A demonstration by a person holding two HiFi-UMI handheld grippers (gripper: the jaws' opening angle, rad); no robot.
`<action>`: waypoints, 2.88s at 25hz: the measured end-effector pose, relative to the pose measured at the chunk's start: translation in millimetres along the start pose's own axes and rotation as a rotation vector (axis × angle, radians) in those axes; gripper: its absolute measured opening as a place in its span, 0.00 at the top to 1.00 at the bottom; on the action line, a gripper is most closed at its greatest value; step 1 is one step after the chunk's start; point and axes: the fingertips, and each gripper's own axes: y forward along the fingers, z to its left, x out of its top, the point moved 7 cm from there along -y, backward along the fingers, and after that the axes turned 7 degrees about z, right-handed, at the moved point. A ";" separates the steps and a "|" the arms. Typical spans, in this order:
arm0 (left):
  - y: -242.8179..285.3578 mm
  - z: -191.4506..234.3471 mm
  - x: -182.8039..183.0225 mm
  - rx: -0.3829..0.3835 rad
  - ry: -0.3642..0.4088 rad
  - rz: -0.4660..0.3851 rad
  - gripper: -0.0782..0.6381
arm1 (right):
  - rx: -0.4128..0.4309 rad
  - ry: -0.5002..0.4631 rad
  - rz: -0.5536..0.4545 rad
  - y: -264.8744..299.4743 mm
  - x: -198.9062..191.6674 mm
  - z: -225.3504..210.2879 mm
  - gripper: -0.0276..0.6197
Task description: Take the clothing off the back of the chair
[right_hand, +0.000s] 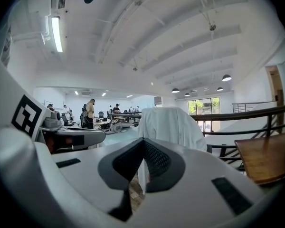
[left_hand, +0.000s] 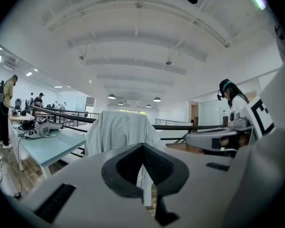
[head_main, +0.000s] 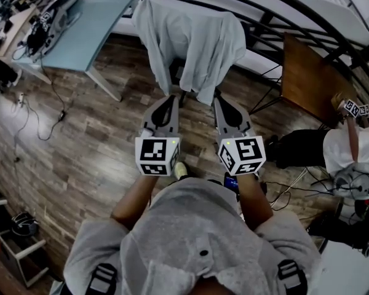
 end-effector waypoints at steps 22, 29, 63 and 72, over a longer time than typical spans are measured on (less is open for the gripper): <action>39.4 1.0 4.1 0.015 -0.012 0.017 0.89 | 0.002 -0.013 -0.003 23.1 12.9 -40.9 0.94; 63.9 3.2 19.3 0.055 -0.019 0.012 0.89 | 0.022 -0.017 -0.018 41.0 25.4 -69.6 0.94; 279.4 65.0 80.7 0.195 0.016 0.056 0.45 | 0.141 -0.006 -0.034 154.7 44.9 -171.8 0.94; 291.6 75.0 88.3 0.287 0.045 0.050 0.45 | 0.194 -0.007 -0.034 157.0 42.0 -176.4 0.94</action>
